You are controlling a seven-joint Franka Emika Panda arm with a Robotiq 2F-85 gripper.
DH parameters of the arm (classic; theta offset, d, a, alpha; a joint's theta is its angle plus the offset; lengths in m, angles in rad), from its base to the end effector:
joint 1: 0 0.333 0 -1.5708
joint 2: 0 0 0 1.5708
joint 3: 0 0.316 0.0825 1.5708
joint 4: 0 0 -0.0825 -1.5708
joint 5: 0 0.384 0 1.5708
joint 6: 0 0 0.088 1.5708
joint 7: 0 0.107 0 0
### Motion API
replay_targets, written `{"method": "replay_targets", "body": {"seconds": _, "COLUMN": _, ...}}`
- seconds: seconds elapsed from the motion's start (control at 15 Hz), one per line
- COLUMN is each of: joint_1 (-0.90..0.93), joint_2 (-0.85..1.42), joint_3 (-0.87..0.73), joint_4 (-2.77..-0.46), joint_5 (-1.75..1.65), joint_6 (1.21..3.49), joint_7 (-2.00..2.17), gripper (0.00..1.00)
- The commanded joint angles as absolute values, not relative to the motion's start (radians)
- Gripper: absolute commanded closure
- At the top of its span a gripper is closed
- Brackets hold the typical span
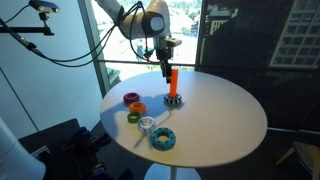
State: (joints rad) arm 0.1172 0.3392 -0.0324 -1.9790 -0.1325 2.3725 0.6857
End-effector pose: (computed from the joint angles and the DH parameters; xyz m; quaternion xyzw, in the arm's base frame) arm 0.6123 0.0514 0.3012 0.9665 -0.2499 0.0448 0.0387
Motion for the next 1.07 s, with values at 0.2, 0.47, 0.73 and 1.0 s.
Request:
{"method": "replay_targets", "body": {"seconds": 0.2, "joint_1": 0.152, "joint_2": 0.441, "joint_3": -0.068, "joint_4": -1.927, "joint_5": -0.136, "joint_6": 2.452, "joint_7": 0.740, "gripper": 0.00}}
{"method": "replay_targets", "body": {"seconds": 0.47, "joint_1": 0.173, "joint_2": 0.488, "joint_3": -0.092, "joint_4": -1.902, "joint_5": -0.141, "joint_6": 2.490, "joint_7": 0.762, "gripper": 0.00}}
{"method": "replay_targets", "body": {"seconds": 0.73, "joint_1": 0.189, "joint_2": 0.529, "joint_3": -0.111, "joint_4": -1.875, "joint_5": -0.134, "joint_6": 2.515, "joint_7": 0.780, "gripper": 0.00}}
{"method": "replay_targets", "body": {"seconds": 1.0, "joint_1": 0.201, "joint_2": 0.553, "joint_3": -0.124, "joint_4": -1.861, "joint_5": -0.135, "joint_6": 2.521, "joint_7": 0.796, "gripper": 0.00}}
